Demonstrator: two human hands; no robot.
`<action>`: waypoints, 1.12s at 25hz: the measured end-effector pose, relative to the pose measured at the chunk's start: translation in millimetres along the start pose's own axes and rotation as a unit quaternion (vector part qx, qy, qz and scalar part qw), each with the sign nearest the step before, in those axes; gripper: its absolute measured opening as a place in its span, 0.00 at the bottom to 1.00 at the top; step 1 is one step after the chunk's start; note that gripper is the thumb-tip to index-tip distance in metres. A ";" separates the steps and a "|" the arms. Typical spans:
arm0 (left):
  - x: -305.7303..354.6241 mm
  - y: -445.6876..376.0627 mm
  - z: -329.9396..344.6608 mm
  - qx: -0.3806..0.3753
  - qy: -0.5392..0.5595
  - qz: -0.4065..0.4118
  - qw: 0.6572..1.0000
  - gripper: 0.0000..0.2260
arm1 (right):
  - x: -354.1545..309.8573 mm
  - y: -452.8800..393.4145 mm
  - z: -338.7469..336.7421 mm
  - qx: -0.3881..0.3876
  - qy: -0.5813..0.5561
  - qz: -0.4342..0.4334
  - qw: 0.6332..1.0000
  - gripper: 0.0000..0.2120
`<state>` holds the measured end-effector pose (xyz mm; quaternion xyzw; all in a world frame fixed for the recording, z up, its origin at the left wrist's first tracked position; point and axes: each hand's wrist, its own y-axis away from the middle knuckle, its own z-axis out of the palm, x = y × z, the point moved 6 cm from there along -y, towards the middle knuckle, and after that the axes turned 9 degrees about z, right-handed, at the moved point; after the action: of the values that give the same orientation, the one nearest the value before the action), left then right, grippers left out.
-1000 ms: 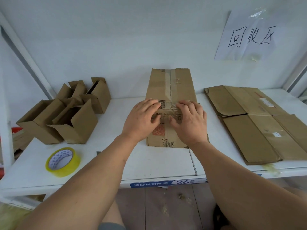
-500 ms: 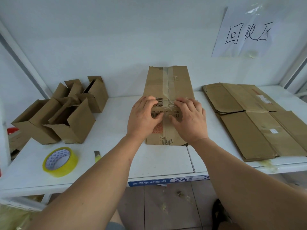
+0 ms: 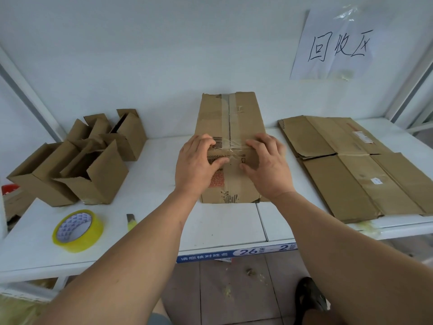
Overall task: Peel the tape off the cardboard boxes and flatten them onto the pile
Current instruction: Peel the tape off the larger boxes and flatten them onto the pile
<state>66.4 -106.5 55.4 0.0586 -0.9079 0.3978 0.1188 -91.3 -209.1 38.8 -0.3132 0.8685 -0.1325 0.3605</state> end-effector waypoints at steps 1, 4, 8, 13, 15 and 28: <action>-1.2 0.7 -0.7 -0.008 0.006 0.002 1.000 0.22 | -0.1 0.7 0.8 0.001 -0.001 0.005 1.000 0.27; -4.5 3.1 -1.5 -0.035 0.017 0.007 0.999 0.21 | -1.0 1.4 3.1 -0.005 -0.001 0.020 1.000 0.27; 0.9 4.7 -0.6 0.015 0.009 0.001 1.000 0.20 | -2.9 2.4 3.7 0.004 -0.007 0.016 1.000 0.26; 0.1 6.2 2.2 0.035 0.007 -0.003 0.999 0.20 | -2.6 1.9 5.3 0.017 -0.011 0.017 1.000 0.26; 0.3 5.1 2.8 0.037 0.007 -0.011 0.999 0.20 | -2.7 1.7 6.3 0.019 -0.012 0.019 1.000 0.26; -8.4 3.6 -3.3 0.014 0.079 -0.008 0.997 0.16 | -27.0 5.8 15.6 0.068 0.060 0.113 0.990 0.35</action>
<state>74.3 -101.5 52.7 0.0357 -0.8894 0.4129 0.1928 -68.1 -187.5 39.8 -0.1797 0.9073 -0.1679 0.3409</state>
